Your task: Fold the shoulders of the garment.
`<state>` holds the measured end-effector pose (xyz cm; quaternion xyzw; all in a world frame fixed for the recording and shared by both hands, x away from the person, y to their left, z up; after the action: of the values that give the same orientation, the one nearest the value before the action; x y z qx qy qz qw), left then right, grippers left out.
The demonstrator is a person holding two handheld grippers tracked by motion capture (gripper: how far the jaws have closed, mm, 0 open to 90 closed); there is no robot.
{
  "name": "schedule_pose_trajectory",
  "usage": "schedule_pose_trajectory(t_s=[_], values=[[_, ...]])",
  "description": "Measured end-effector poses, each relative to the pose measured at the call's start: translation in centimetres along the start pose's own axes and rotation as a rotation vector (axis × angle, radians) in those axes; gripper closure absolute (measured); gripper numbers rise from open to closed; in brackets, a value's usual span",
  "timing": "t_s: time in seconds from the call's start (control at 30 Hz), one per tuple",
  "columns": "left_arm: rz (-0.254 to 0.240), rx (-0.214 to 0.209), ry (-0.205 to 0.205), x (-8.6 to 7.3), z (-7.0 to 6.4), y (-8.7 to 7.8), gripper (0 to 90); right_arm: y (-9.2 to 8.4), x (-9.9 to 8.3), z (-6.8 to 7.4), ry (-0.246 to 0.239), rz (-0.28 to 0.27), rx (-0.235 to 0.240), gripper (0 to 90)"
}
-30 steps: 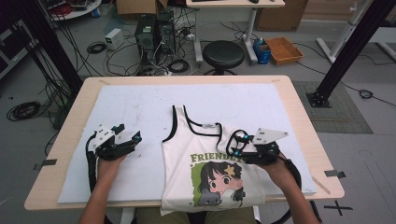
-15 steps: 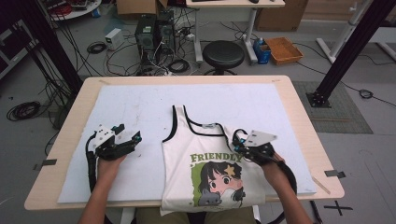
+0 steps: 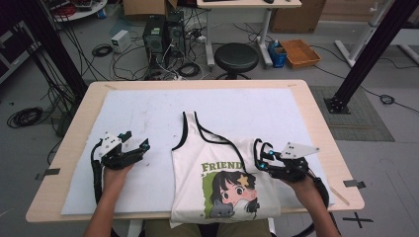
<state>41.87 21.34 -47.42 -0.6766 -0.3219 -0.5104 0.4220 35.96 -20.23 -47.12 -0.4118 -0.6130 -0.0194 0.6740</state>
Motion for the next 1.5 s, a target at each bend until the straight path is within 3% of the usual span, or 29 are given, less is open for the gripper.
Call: schedule_pose_trajectory(t_s=[0.03, 0.07, 0.13, 0.2, 0.23, 0.33, 0.37, 0.4, 0.43, 0.5, 0.6, 0.67, 0.73, 0.83, 1.0, 1.23, 1.33, 1.4, 1.5], values=[[-0.001, 0.000, -0.002, 0.0, 0.0, 0.0, 23.6, 1.8, -0.6, 0.2, -0.024, 0.078, -0.020, 75.6], [-0.001, 0.000, -0.002, 0.0, 0.0, 0.0, 23.6, 1.8, -0.6, 0.2, -0.024, 0.078, -0.020, 75.6], [-0.004, 0.000, -0.003, 0.0, 0.0, 0.0, 23.6, 3.2, -1.7, 0.8, -0.079, 0.163, 0.006, 80.1], [-0.002, -0.005, 0.004, 0.0, 0.0, -0.1, 23.6, 3.6, -2.7, 0.7, -0.122, 0.225, -0.003, 82.9], [-0.002, -0.006, 0.006, 0.0, -0.1, 0.0, 23.6, 3.1, -3.0, 0.1, -0.119, 0.238, -0.030, 84.0], [-0.003, -0.004, 0.014, 0.0, -0.1, 0.0, 23.6, 2.4, -3.3, -0.4, -0.118, 0.244, -0.051, 83.7], [-0.003, -0.002, 0.015, 0.0, -0.1, 0.0, 23.6, 2.2, -3.3, -0.4, -0.098, 0.232, -0.037, 81.6], [-0.001, 0.001, 0.014, 0.0, -0.1, -0.1, 23.6, 1.7, -3.2, 0.0, -0.025, 0.179, 0.037, 73.1], [0.001, 0.002, 0.012, 0.0, -0.1, -0.1, 23.6, 1.7, -3.2, 0.0, -0.025, 0.179, 0.037, 73.1], [0.014, 0.003, -0.006, 0.0, -0.1, -0.1, 23.6, 1.1, -2.9, -0.3, 0.030, 0.119, 0.036, 64.2], [0.013, -0.025, -0.066, 0.6, -0.5, 0.3, 23.6, 0.3, -2.0, -1.9, 0.102, 0.006, -0.033, 43.8], [0.012, -0.043, -0.074, 1.4, -1.2, 0.9, 23.6, -0.1, -1.6, -2.7, 0.123, -0.042, -0.078, 33.0], [0.029, -0.067, -0.085, 2.0, -2.0, 2.1, 23.6, -0.5, -1.2, -3.8, 0.131, -0.084, -0.137, 27.8], [0.065, -0.121, -0.112, 3.3, -3.5, 4.5, 23.6, -1.2, -1.1, -4.7, 0.164, -0.119, -0.190, 20.8], [0.107, -0.182, -0.127, 5.1, -5.2, 7.7, 23.6, -2.1, -1.1, -5.5, 0.180, -0.153, -0.222, 20.8], [0.224, -0.142, -0.155, 5.9, -5.4, 11.6, 23.6, -2.3, -1.3, -6.0, 0.208, -0.169, -0.228, 20.8], [0.312, -0.099, -0.159, 5.1, -5.5, 13.4, 23.6, -2.1, -1.5, -5.9, 0.204, -0.155, -0.222, 20.8], [0.376, -0.068, -0.137, 4.1, -5.8, 14.6, 24.2, -2.0, -1.6, -5.9, 0.206, -0.152, -0.220, 20.8], [0.410, -0.060, -0.120, 3.1, -6.6, 15.9, 28.3, -1.9, -1.7, -6.0, 0.209, -0.150, -0.218, 20.8]])
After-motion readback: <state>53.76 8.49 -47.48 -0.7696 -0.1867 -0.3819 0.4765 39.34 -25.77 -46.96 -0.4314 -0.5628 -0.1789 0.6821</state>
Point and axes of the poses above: each handheld gripper's, and its own axes: y roughly forward along the jaws, x roughly out of its top, z roughly to its left, the point moved 10 cm from there along y, roughly forward along the jaws, and after that the axes turned 4 degrees about -y, right-handed, at the moved point
